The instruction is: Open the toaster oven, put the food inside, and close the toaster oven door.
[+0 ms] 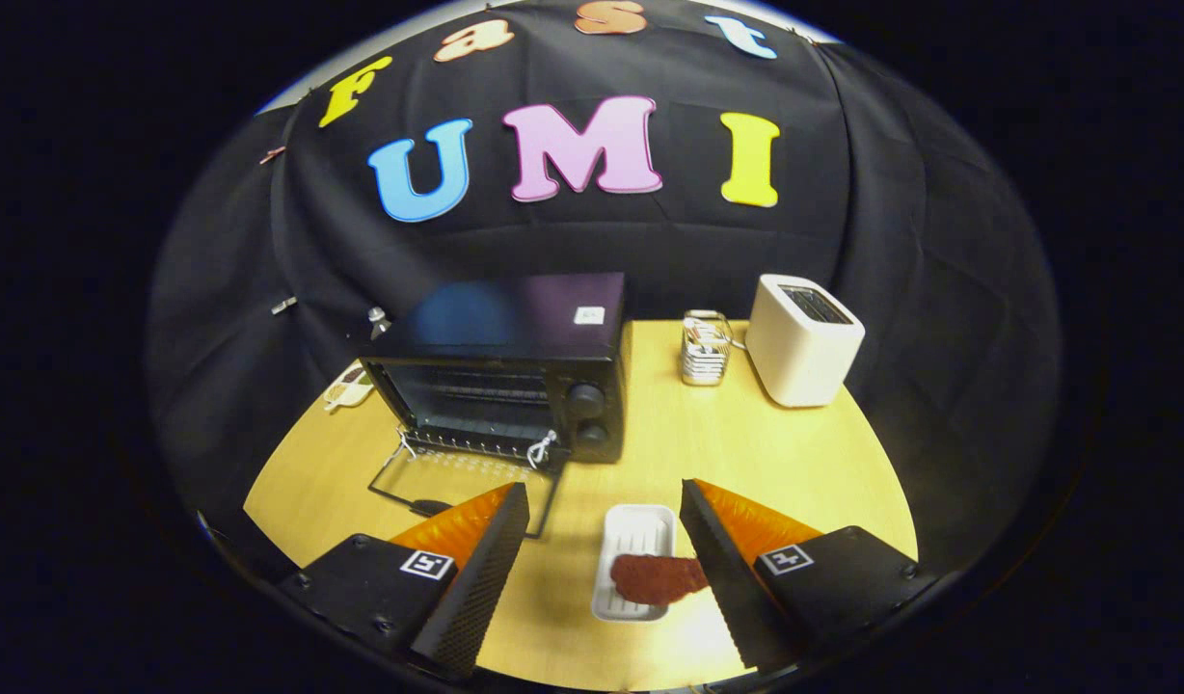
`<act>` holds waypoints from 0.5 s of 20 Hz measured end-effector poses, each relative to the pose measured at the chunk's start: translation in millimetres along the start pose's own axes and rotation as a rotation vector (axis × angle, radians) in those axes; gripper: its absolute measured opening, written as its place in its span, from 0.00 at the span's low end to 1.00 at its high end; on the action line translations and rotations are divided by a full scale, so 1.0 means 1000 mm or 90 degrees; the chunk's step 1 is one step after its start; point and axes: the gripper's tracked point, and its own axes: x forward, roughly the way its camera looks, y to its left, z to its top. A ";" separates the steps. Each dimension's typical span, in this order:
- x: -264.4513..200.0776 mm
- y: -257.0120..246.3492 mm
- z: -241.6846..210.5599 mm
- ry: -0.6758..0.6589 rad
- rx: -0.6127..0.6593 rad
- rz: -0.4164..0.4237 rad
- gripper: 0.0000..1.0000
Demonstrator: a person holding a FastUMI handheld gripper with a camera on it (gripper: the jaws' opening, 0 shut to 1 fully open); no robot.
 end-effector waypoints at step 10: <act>0.027 -0.071 -0.091 0.164 0.090 0.085 0.98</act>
